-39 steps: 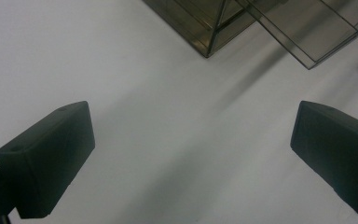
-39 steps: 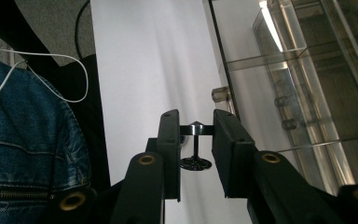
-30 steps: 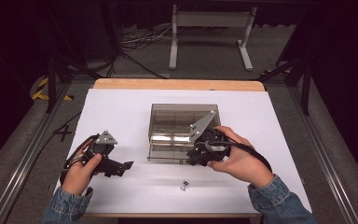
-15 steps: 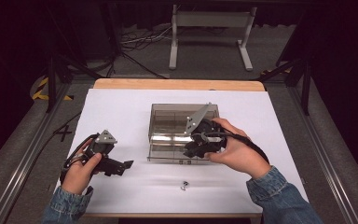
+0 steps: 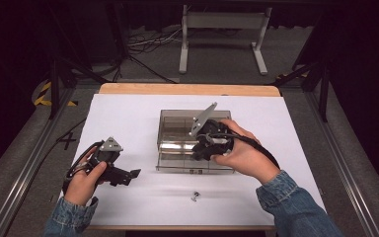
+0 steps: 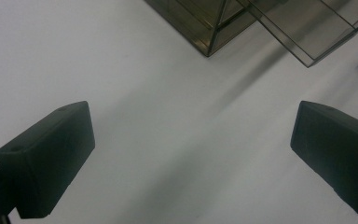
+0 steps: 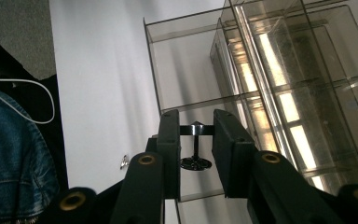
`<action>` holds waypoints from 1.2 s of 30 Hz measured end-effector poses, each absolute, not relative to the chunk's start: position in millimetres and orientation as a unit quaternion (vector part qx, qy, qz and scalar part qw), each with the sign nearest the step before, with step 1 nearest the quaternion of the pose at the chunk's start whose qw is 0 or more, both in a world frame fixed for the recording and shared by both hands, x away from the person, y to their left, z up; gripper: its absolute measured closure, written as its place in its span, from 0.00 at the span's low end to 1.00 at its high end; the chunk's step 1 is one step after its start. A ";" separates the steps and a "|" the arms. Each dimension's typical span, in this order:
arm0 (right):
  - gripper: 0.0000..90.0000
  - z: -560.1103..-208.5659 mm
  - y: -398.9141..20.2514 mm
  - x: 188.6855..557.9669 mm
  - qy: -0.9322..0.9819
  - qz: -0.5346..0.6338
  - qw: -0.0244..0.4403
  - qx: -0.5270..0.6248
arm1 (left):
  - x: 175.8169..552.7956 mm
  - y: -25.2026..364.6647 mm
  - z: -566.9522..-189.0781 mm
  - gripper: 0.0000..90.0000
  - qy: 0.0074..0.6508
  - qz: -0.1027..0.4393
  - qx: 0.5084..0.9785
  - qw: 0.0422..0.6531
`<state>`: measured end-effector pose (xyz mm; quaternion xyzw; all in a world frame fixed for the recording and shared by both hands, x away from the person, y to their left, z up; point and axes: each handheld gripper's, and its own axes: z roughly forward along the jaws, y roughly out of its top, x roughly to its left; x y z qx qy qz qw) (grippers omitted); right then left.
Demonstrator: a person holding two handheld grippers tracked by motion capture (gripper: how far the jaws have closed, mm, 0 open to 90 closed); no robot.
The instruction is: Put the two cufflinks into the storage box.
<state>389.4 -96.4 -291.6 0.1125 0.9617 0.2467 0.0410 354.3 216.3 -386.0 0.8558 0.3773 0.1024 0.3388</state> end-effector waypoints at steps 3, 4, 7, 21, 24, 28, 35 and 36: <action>0.82 -295.2 -92.6 393.4 0.962 0.243 0.036 0.117 | 354.3 216.4 -385.9 0.00 0.379 0.103 0.855 0.339; 0.82 -296.2 -91.8 394.7 0.963 0.242 0.038 0.115 | 354.1 216.4 -385.9 0.00 0.380 0.102 0.855 0.339; 0.82 -299.9 -88.4 397.2 0.963 0.234 0.033 0.127 | 354.1 216.5 -386.0 0.00 0.380 0.102 0.854 0.339; 0.82 -317.4 -77.1 408.0 0.970 0.206 0.018 0.127 | 355.0 216.5 -386.6 0.00 0.377 0.103 0.857 0.336; 0.82 -320.8 -74.8 408.6 0.971 0.200 0.015 0.131 | 354.9 216.5 -386.6 0.00 0.378 0.102 0.857 0.337; 0.82 -326.0 -71.8 409.0 0.973 0.191 0.011 0.129 | 354.7 216.6 -386.4 0.00 0.377 0.102 0.857 0.336; 0.82 -330.8 -69.9 408.7 0.976 0.177 0.006 0.131 | 354.7 216.5 -386.4 0.00 0.378 0.102 0.856 0.337; 0.82 -331.0 -69.8 408.6 0.976 0.175 0.005 0.131 | 354.7 216.4 -386.4 0.00 0.377 0.102 0.856 0.337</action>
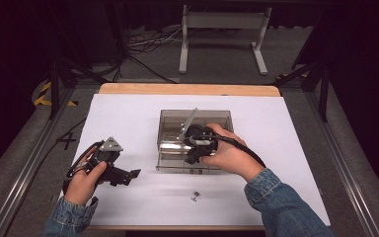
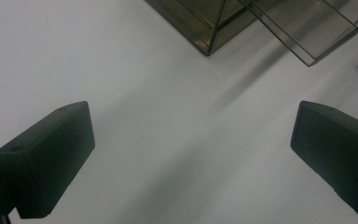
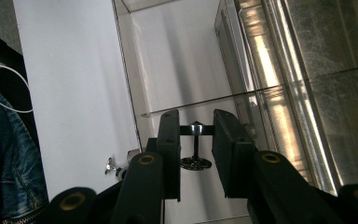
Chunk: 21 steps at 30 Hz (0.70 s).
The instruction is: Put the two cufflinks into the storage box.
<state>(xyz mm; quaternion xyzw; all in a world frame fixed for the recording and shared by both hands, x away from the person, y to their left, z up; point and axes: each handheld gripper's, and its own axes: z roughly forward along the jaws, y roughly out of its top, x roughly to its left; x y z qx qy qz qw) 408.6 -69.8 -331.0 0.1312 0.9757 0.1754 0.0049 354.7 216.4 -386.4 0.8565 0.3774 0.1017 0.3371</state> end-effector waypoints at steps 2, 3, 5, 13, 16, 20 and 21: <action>0.82 -331.6 -69.8 408.8 0.976 0.174 0.004 0.131 | 354.6 216.1 -386.5 0.00 0.377 0.101 0.856 0.337; 0.82 -332.9 -69.4 409.0 0.976 0.173 0.005 0.129 | 354.6 216.2 -386.5 0.00 0.377 0.101 0.856 0.337; 0.82 -334.2 -68.8 409.0 0.977 0.170 0.003 0.129 | 354.7 216.3 -386.4 0.00 0.377 0.102 0.856 0.337; 0.82 -337.0 -68.2 409.4 0.978 0.161 0.004 0.131 | 354.4 215.9 -386.8 0.00 0.378 0.099 0.856 0.338; 0.82 -337.2 -68.1 409.7 0.979 0.157 0.002 0.132 | 354.5 215.9 -386.7 0.00 0.378 0.099 0.856 0.338; 0.81 -338.8 -67.5 409.5 0.979 0.155 0.001 0.132 | 354.6 216.1 -386.6 0.00 0.376 0.096 0.858 0.335; 0.82 -339.5 -67.6 410.2 0.979 0.155 0.002 0.129 | 355.2 217.0 -385.4 0.00 0.373 0.091 0.862 0.330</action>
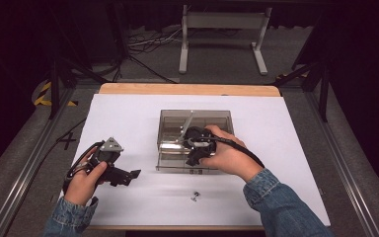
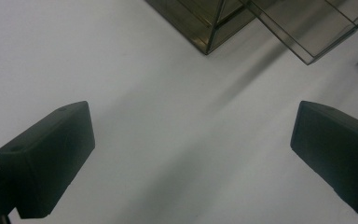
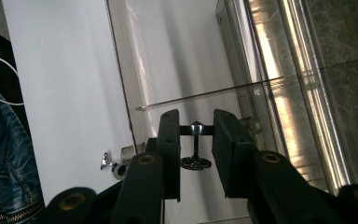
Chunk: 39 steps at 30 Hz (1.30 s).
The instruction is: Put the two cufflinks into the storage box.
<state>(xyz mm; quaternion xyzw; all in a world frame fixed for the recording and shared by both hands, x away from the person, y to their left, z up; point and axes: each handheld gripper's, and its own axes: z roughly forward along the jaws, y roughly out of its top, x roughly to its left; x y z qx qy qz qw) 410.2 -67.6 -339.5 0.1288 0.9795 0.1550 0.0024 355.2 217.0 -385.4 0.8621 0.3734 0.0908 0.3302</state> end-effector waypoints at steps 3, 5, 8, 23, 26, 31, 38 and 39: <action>0.81 -340.1 -68.1 411.0 0.980 0.155 0.004 0.127 | 355.0 216.7 -385.7 0.00 0.374 0.091 0.861 0.331; 0.81 -339.9 -68.1 410.3 0.979 0.153 0.001 0.132 | 355.1 216.6 -385.7 0.00 0.374 0.091 0.861 0.331; 0.80 -339.4 -68.9 410.1 0.979 0.159 0.009 0.126 | 354.5 215.7 -387.2 0.00 0.377 0.100 0.857 0.336; 0.78 -319.9 -82.4 394.3 0.971 0.203 0.017 0.124 | 363.9 211.7 -386.4 0.01 0.370 0.094 0.860 0.338; 0.78 -317.9 -86.7 389.4 0.970 0.211 0.017 0.121 | 364.9 210.8 -386.3 0.00 0.369 0.094 0.861 0.336; 0.77 -314.3 -94.7 380.7 0.966 0.226 0.018 0.122 | 366.2 210.1 -385.4 0.00 0.370 0.094 0.860 0.338; 0.77 -308.9 -105.8 370.0 0.960 0.257 0.020 0.108 | 364.2 209.7 -386.3 0.00 0.370 0.094 0.862 0.333; 0.76 -307.7 -108.8 367.7 0.958 0.265 0.022 0.105 | 363.1 210.4 -387.2 0.00 0.371 0.096 0.862 0.333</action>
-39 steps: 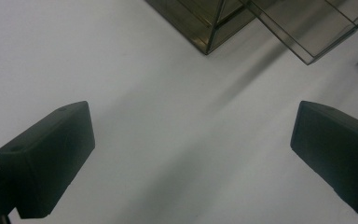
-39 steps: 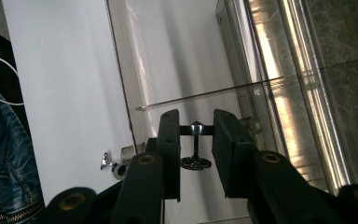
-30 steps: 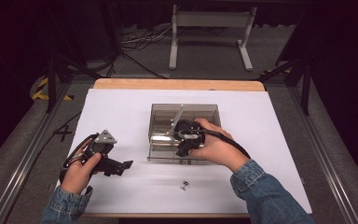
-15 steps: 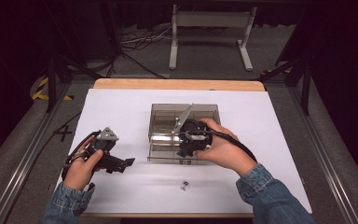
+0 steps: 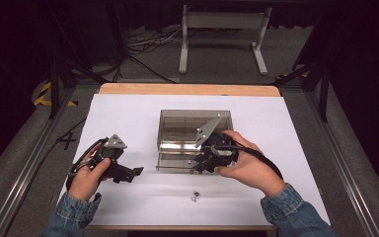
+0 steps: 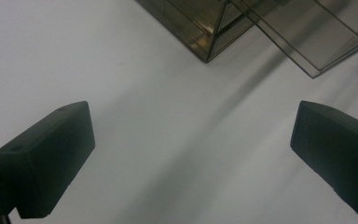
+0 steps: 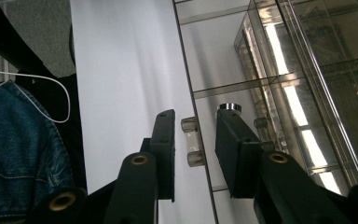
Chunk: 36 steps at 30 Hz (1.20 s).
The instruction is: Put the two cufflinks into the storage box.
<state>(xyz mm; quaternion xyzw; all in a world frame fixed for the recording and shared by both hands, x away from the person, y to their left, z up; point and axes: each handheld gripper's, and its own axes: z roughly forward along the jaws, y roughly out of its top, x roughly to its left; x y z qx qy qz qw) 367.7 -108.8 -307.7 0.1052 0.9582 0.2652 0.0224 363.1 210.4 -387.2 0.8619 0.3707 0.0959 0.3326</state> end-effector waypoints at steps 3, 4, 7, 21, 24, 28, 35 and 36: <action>0.76 -307.0 -112.0 364.2 0.955 0.275 0.020 0.106 | 361.5 212.4 -387.5 0.00 0.373 0.097 0.861 0.332; 0.76 -307.1 -113.0 363.6 0.954 0.279 0.020 0.103 | 360.7 212.6 -387.2 0.00 0.377 0.098 0.859 0.333; 0.76 -307.6 -115.7 360.3 0.952 0.288 0.022 0.106 | 359.3 214.9 -385.0 0.00 0.375 0.101 0.858 0.336; 0.75 -316.1 -121.6 338.1 0.945 0.311 0.022 0.098 | 361.0 217.1 -384.5 0.00 0.375 0.100 0.858 0.336; 0.75 -321.2 -121.6 332.1 0.942 0.321 0.020 0.096 | 360.3 216.7 -384.0 0.00 0.375 0.099 0.858 0.337; 0.74 -328.3 -122.5 326.3 0.940 0.327 0.016 0.095 | 360.1 216.0 -384.3 0.00 0.377 0.098 0.858 0.336; 0.74 -339.0 -124.8 321.8 0.938 0.332 0.012 0.102 | 359.7 215.4 -384.6 0.00 0.377 0.100 0.858 0.336; 0.74 -341.3 -124.8 321.7 0.937 0.333 0.010 0.102 | 359.6 215.3 -384.7 0.00 0.375 0.100 0.858 0.335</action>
